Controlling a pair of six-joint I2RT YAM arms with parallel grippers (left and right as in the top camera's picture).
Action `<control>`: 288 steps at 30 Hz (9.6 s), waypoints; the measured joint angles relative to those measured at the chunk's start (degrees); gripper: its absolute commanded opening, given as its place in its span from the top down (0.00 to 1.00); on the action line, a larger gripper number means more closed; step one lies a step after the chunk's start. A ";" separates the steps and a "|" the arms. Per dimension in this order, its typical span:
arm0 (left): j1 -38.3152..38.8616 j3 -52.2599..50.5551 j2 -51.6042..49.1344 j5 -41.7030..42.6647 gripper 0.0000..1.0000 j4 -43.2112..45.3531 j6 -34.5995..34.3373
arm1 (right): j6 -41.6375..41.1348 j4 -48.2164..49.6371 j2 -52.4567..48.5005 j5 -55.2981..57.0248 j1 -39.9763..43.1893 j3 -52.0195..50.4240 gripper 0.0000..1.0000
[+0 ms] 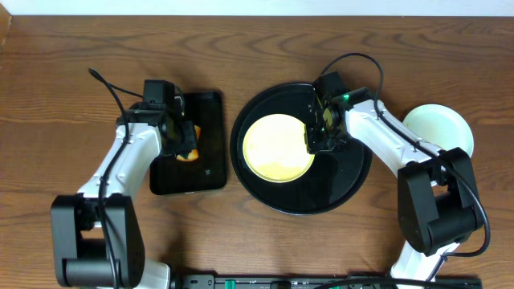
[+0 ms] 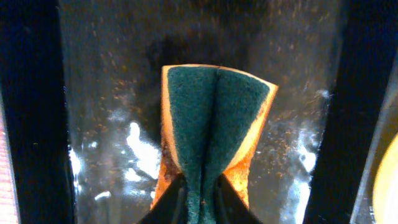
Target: Clean dirty plates on tray and stack at the side
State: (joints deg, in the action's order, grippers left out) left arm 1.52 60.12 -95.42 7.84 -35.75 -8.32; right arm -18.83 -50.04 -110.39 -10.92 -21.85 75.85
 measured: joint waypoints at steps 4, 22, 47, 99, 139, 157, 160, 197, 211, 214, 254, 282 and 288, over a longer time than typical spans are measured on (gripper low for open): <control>-0.02 -0.42 -1.92 -0.46 0.55 -0.09 0.33 | 0.00 0.00 0.00 -0.02 0.00 0.00 0.59; 0.00 -0.63 10.21 -0.52 0.39 -12.11 -2.01 | 0.22 3.06 0.00 -0.04 0.00 0.00 0.45; -0.02 -0.63 10.78 -0.52 0.39 -13.31 -2.38 | -0.07 6.45 -4.72 -0.87 -0.02 0.26 0.99; 0.00 -0.63 10.78 -0.52 0.39 -13.03 -2.40 | 13.49 4.46 18.01 74.99 -22.77 -0.22 0.99; -0.02 -0.63 10.78 -0.52 0.39 -12.92 -2.40 | -3.82 -2.19 18.29 29.11 40.39 -0.22 0.99; 1.75 -0.39 11.45 -0.57 0.24 -12.87 -1.33 | 7.30 -3.65 17.77 0.90 42.32 -0.28 0.62; 4.61 0.22 12.83 -0.70 0.18 -12.00 0.72 | 9.92 -4.28 18.16 -2.12 39.85 -0.28 0.60; 7.87 -12.66 70.29 -5.29 0.16 -17.18 -2.14 | 9.57 -3.21 69.79 7.54 18.53 -33.22 0.01; 7.87 -12.76 70.29 -5.29 0.16 -17.88 -2.14 | 9.57 -3.32 69.96 7.54 18.51 -33.22 0.01; 7.87 -12.76 70.29 -5.29 0.16 -17.88 -2.14 | 9.57 -3.65 71.06 7.56 18.51 -33.27 0.01; 7.87 -12.92 70.29 -5.49 0.15 -18.01 -2.14 | 14.75 46.03 109.66 9.44 18.91 -75.47 0.01; 7.87 -12.92 70.29 -5.49 0.15 -18.01 -2.14 | 15.21 46.03 109.66 9.44 18.91 -75.47 0.01; 7.87 -12.92 70.29 -5.49 0.15 -18.01 -2.14 | 15.21 46.03 109.66 9.44 18.91 -75.47 0.01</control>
State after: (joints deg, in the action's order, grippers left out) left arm 9.39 47.20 -25.12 2.35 -53.76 -10.46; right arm -3.62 -4.01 -0.73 -1.48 -2.94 0.38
